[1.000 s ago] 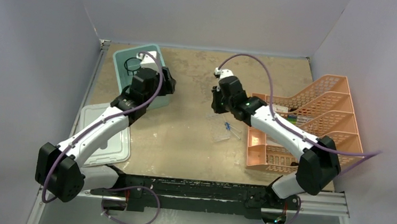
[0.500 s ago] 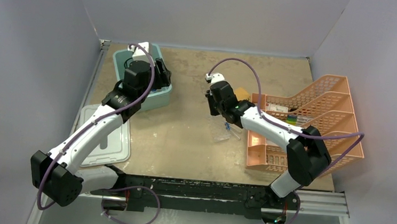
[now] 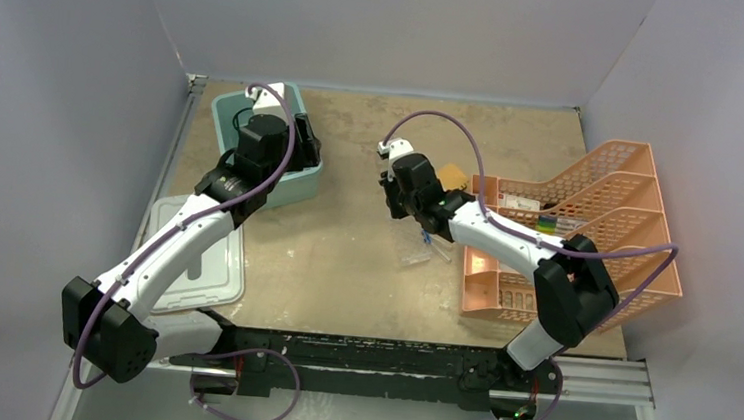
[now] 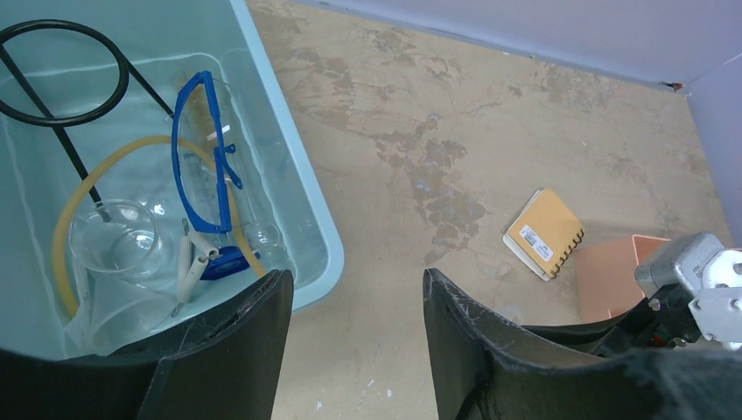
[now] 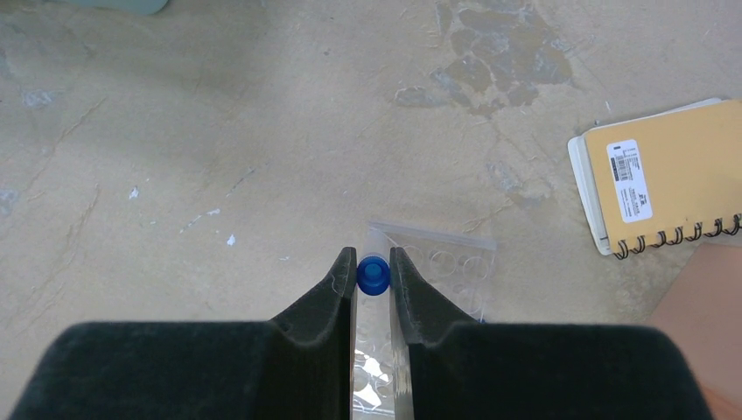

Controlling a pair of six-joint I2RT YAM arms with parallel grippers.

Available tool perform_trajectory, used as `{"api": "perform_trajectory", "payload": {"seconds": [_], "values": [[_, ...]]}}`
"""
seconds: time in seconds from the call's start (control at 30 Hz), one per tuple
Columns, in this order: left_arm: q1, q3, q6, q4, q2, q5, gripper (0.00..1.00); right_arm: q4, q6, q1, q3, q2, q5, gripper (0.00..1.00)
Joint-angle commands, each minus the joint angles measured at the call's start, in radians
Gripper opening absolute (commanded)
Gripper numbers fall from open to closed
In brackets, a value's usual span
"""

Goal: Organize the chemistry lab equipment

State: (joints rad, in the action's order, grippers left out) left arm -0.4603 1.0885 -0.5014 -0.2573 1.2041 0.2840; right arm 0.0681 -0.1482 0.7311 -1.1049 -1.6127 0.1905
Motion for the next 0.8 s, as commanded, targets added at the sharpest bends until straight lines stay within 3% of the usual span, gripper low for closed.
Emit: {"api": "perform_trajectory", "payload": {"seconds": [0.0, 0.2, 0.77], "values": [[-0.001, 0.03, 0.014, 0.026, -0.008, 0.002, 0.55, 0.01, 0.039, 0.007, -0.001, 0.002, 0.031, 0.06], [-0.001, 0.03, 0.015, 0.021, -0.009, 0.004, 0.55, 0.005, 0.029, 0.009, 0.027, 0.007, -0.006, 0.06], [-0.001, 0.024, 0.012, 0.02, -0.018, 0.007, 0.55, 0.023, -0.014, 0.026, 0.068, 0.067, 0.082, 0.06]]}}
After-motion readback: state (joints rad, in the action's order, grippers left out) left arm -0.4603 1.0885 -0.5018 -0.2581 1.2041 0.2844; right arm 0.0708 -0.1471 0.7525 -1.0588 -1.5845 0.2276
